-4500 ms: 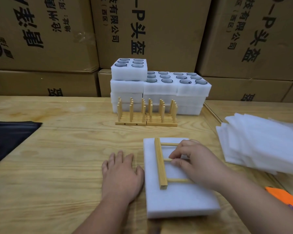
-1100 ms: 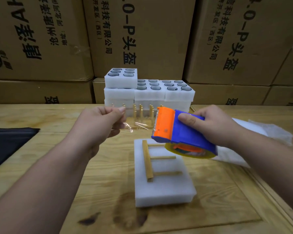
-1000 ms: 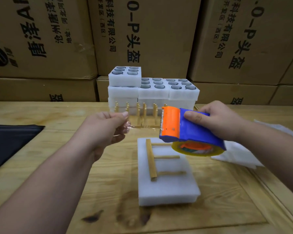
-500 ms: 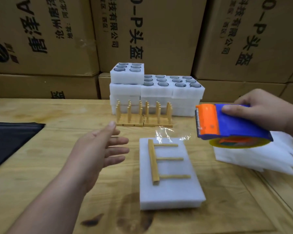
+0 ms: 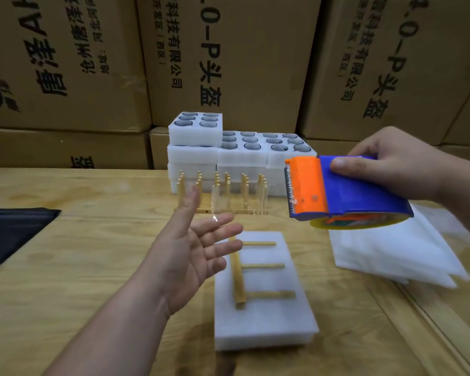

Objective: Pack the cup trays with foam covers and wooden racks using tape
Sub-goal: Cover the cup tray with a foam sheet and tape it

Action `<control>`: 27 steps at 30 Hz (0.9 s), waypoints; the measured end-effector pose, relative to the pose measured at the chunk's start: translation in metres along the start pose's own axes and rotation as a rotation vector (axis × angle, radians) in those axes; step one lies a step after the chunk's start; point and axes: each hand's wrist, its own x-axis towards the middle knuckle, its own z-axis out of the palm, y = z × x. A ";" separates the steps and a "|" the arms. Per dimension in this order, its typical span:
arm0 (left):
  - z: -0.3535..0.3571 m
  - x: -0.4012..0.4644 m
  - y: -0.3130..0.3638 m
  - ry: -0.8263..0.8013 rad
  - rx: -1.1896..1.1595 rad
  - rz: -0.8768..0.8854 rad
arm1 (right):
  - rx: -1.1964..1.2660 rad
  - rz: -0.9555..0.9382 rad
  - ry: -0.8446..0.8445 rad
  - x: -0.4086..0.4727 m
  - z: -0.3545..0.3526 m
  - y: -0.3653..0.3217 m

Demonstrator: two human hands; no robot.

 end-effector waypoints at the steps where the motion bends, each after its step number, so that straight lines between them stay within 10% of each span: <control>1: 0.000 0.000 0.001 0.009 0.022 0.016 | 0.000 0.006 -0.002 0.000 0.002 0.001; 27: -0.046 0.010 0.009 0.171 0.223 0.099 | -0.137 0.025 -0.191 0.001 0.042 0.034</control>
